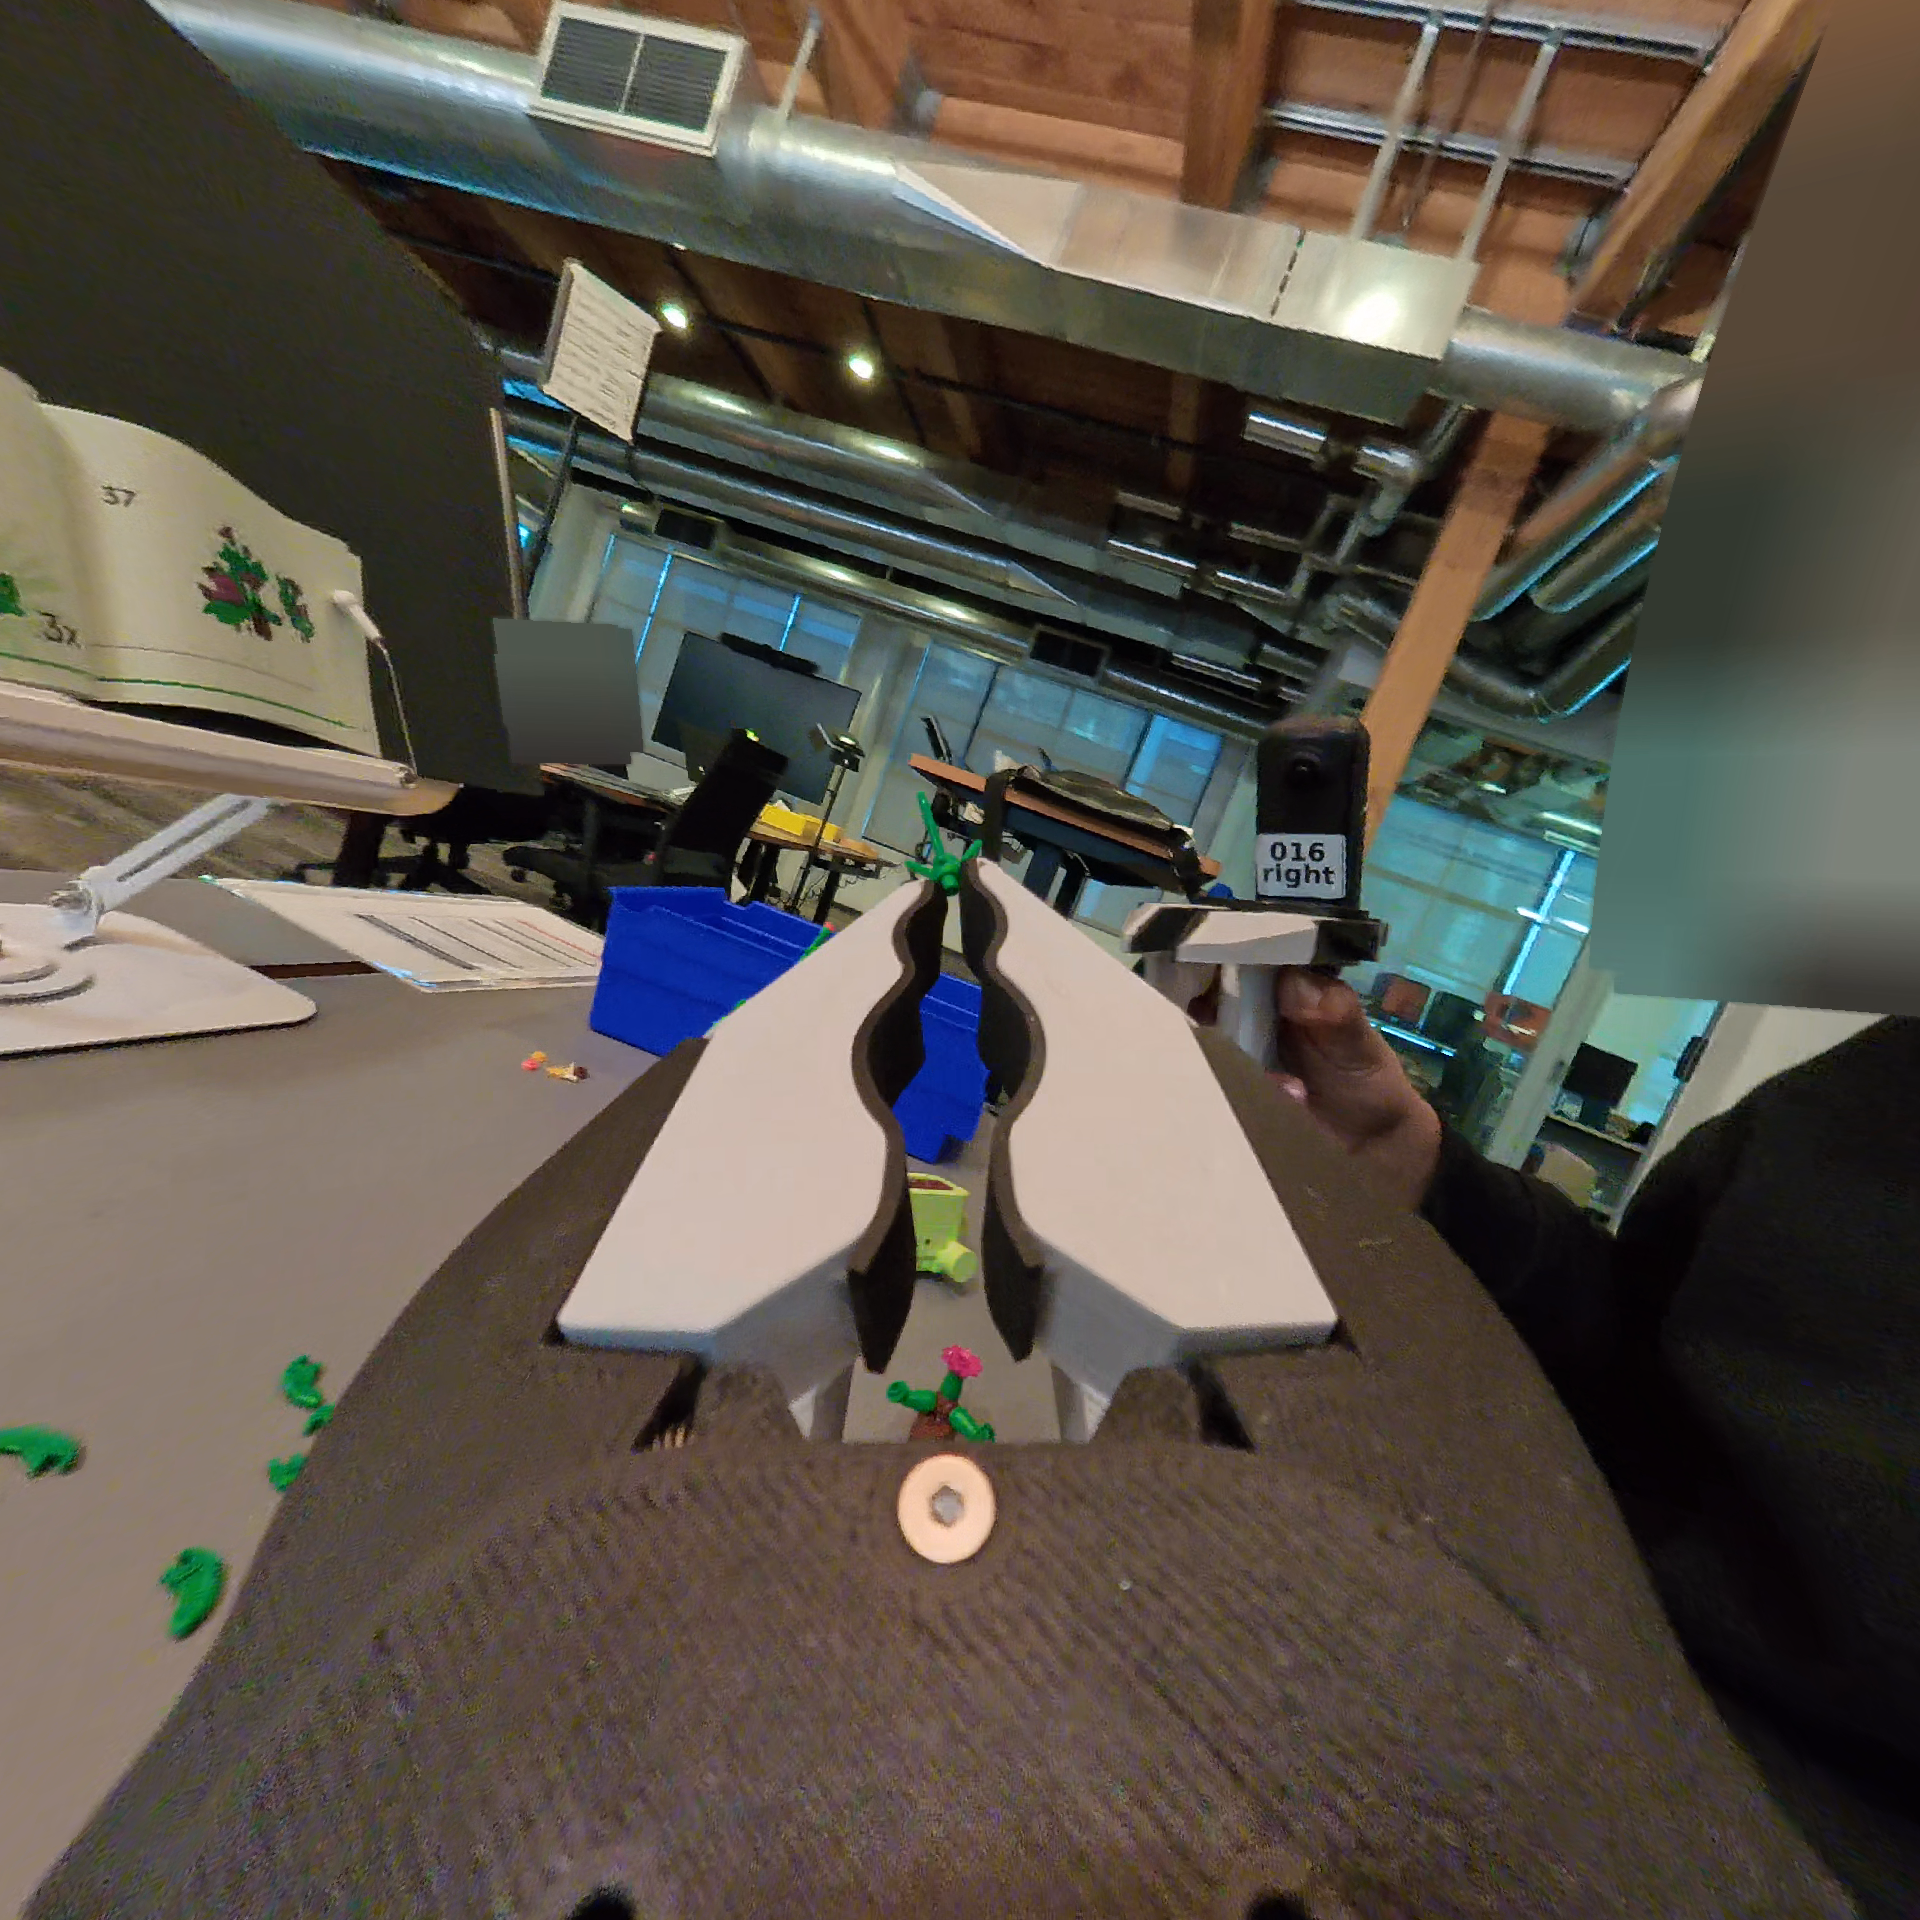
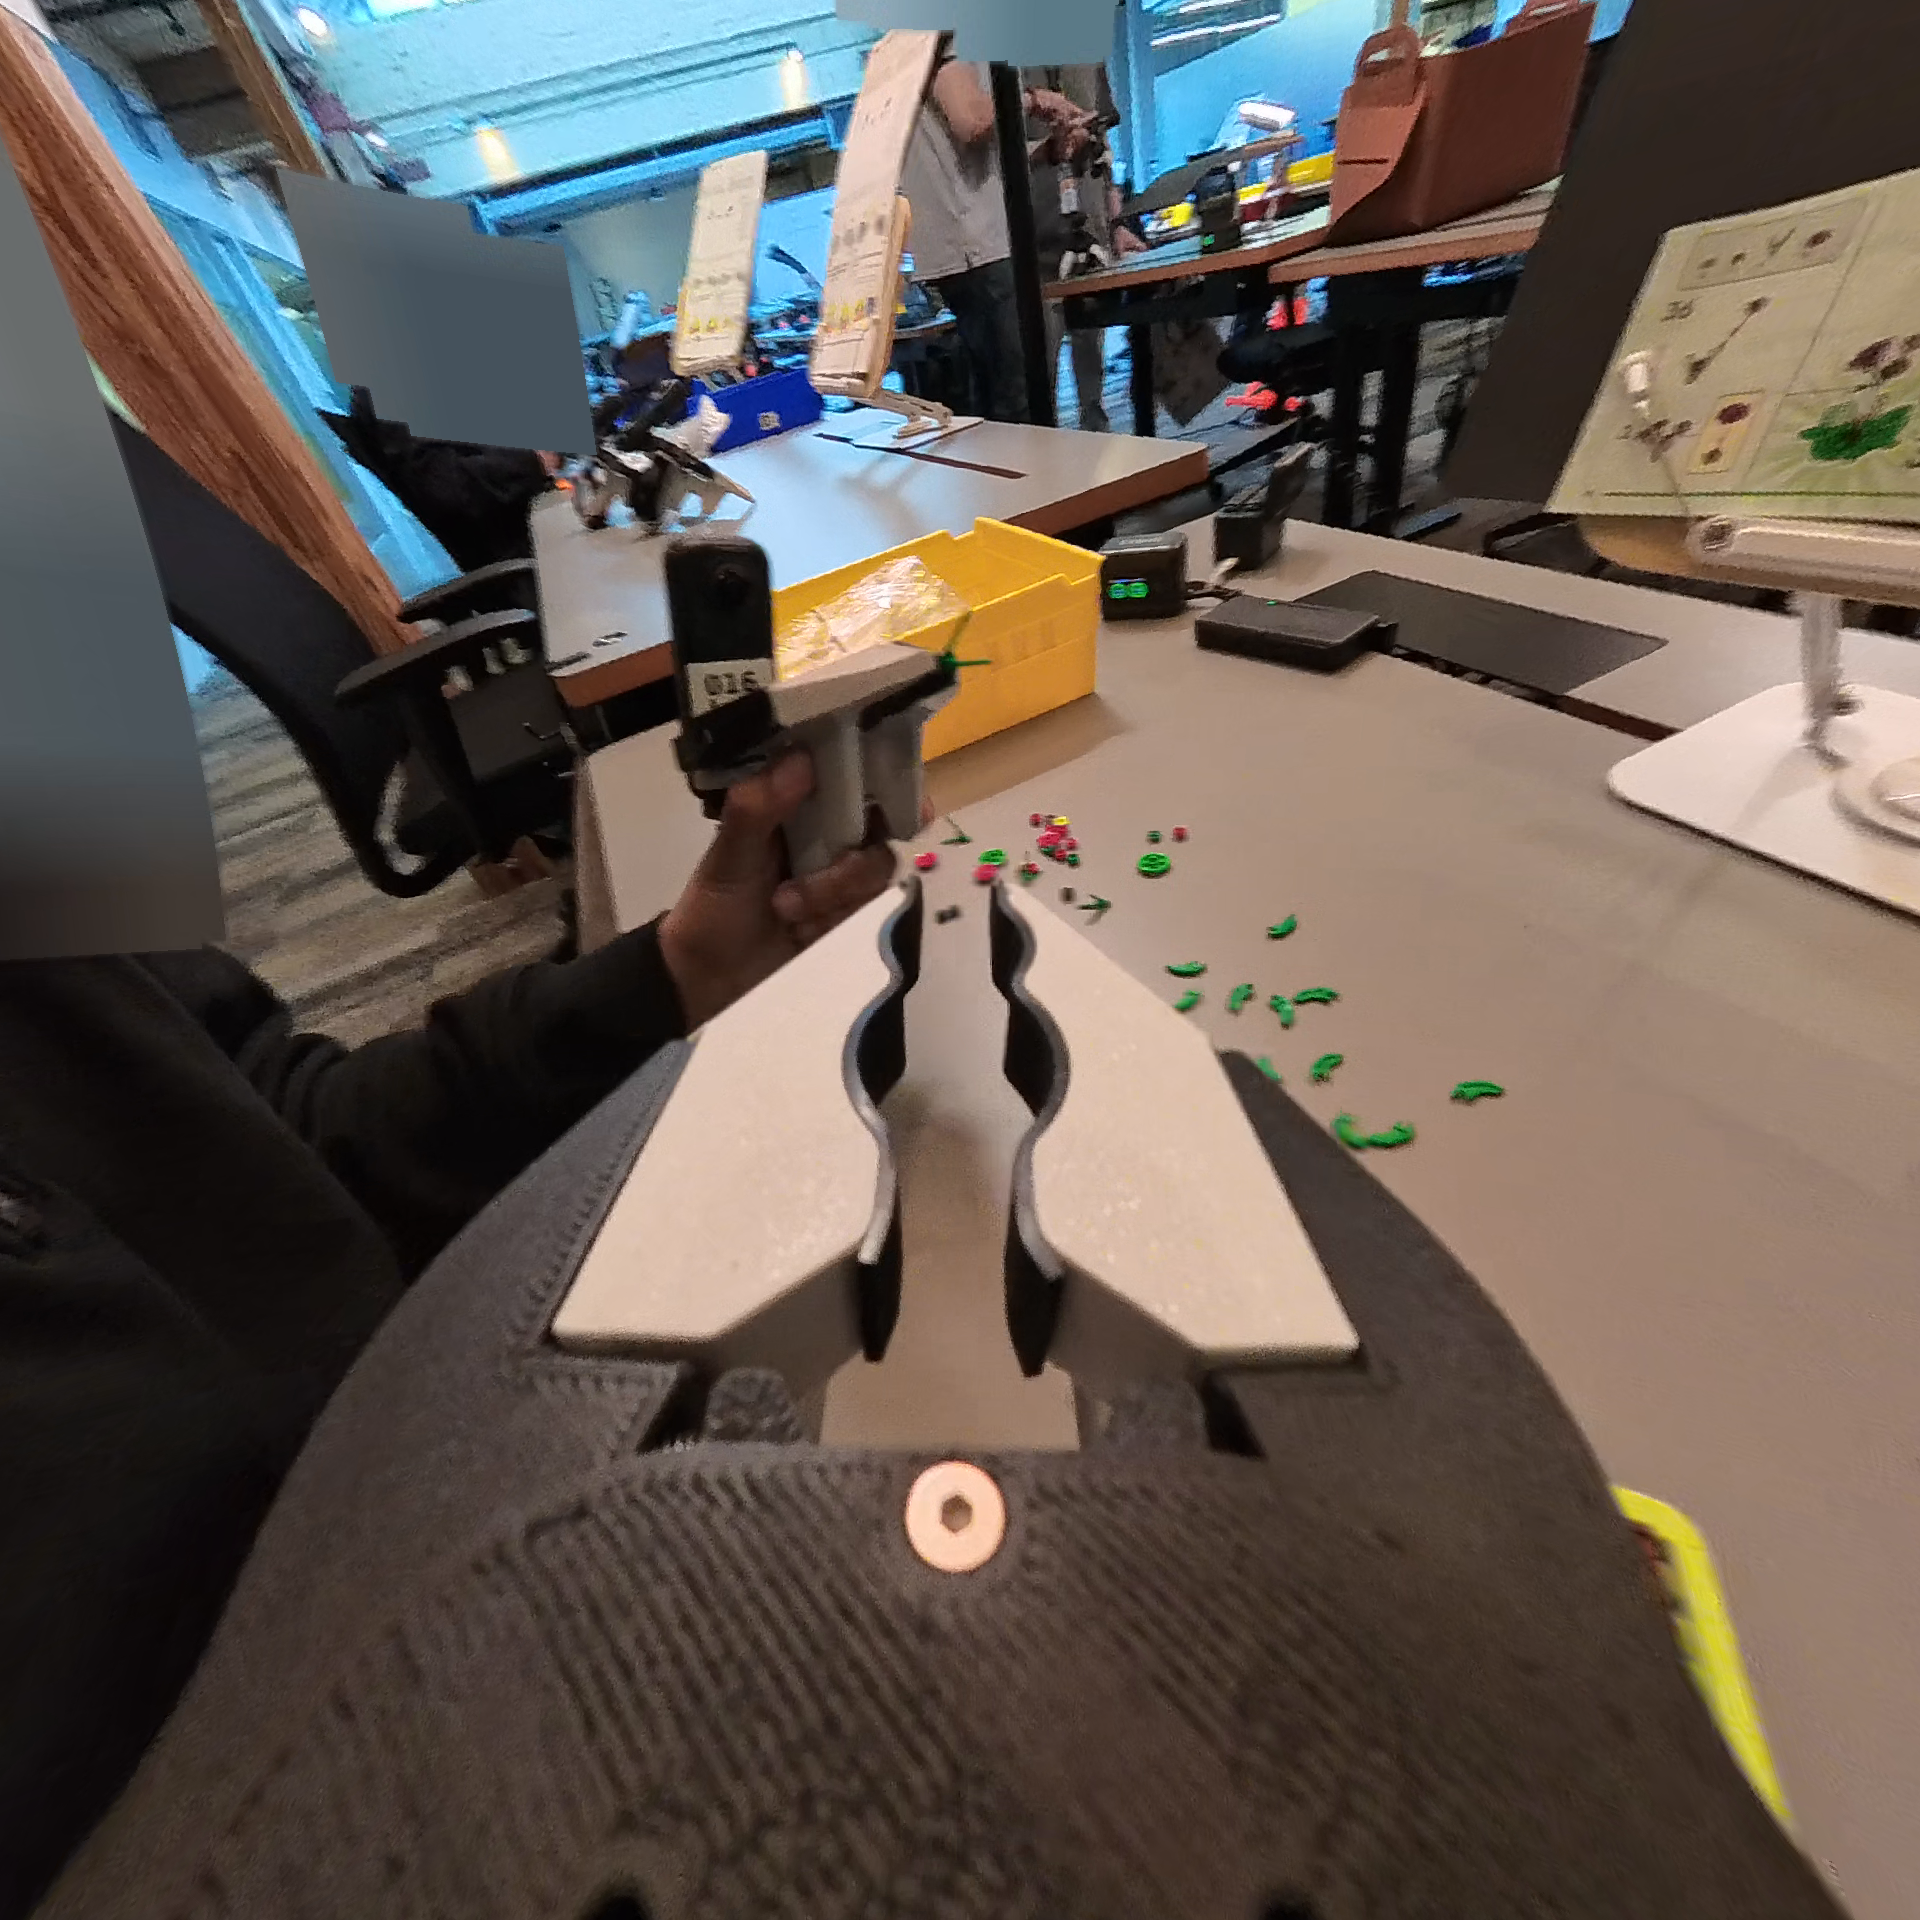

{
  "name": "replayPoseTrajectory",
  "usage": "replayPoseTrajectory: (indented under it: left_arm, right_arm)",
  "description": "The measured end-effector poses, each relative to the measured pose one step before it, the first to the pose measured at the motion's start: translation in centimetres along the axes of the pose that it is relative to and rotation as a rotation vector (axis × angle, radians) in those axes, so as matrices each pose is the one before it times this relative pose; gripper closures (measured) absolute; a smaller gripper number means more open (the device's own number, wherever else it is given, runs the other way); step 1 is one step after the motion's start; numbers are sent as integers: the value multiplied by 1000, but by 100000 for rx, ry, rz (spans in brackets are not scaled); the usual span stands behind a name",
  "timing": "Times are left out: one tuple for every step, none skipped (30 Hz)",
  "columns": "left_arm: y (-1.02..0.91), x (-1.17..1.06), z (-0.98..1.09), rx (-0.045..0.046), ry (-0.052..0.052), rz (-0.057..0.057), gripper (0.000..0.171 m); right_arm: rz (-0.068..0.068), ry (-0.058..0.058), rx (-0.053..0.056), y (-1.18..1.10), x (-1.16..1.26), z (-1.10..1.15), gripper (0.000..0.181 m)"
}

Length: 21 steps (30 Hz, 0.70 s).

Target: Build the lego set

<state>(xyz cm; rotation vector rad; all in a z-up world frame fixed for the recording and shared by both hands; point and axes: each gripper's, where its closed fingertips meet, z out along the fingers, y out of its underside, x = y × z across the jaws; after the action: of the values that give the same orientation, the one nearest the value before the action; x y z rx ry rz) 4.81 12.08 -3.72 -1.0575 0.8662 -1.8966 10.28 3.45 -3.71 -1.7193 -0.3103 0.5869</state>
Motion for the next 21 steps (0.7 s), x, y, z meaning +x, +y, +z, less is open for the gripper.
replayPoseTrajectory:
  left_arm:
    - [-139,-101,-263,410,443,-283,169]
    - [-226,-146,-265,1099,-244,225,169]
    - [-223,-195,-243,1250,-670,-30,170]
    - [-206,36,-218,1198,936,-160,169]
    - [-283,149,-200,1902,1508,-39,169]
    - [-359,-7,-214,2363,179,-68,169]
    - [-292,-5,-175,1961,321,-483,170]
    - [-112,-100,-119,644,52,-1026,170]
    - [39,-171,-79,-194,-388,-598,170]
    - [93,-179,-67,-304,-584,-93,170]
    - [77,-169,-42,-180,-629,-198,170]
    - [22,-77,-27,93,-107,-493,170]
    - [-4,-41,-12,157,86,-527,170]
    - [18,-105,-25,-9,-398,-225,170]
    - [49,-124,-48,-371,-485,32,170]
    - [51,-148,-54,-366,-598,-24,170]
    - [69,-212,-71,-583,-749,-475,170]
    - [80,-144,-79,-641,-123,-718,170]
    - [15,-169,-80,-206,-438,-552,170]
    - [-65,-215,-96,220,-1041,-165,170]
    - [-62,-196,-101,158,-821,-126,170]
  right_arm:
    - [-2693,4056,62,38,765,11,170]
    - [-2863,4783,905,-58,832,25,170]
    - [-2301,3846,1886,-136,650,69,171]
    - [-1388,2129,2121,-117,400,130,171]
    - [-481,313,1182,64,156,206,172]
    - [147,-928,-472,311,43,253,172]
    - [492,-790,-1621,471,147,234,172]
    - [642,160,-1496,448,333,184,172]
    - [758,654,-356,302,429,102,172]
    - [1050,243,714,154,367,65,173]
    - [1547,-330,1021,85,308,35,174]
    - [1927,-586,733,82,310,55,174]
    - [2051,-649,360,63,315,82,174]
    - [1985,-762,224,23,305,126,174]
    - [1745,-892,297,-30,248,158,174]
    - [1459,-948,262,-58,213,201,174]
    - [1307,-854,-90,-39,182,249,173]
    - [1215,-707,-636,-16,152,314,173]
    - [837,-690,-952,-34,94,363,172]
    - [212,-756,-907,-108,16,369,172]
    - [-351,-705,-753,-180,-23,362,172]
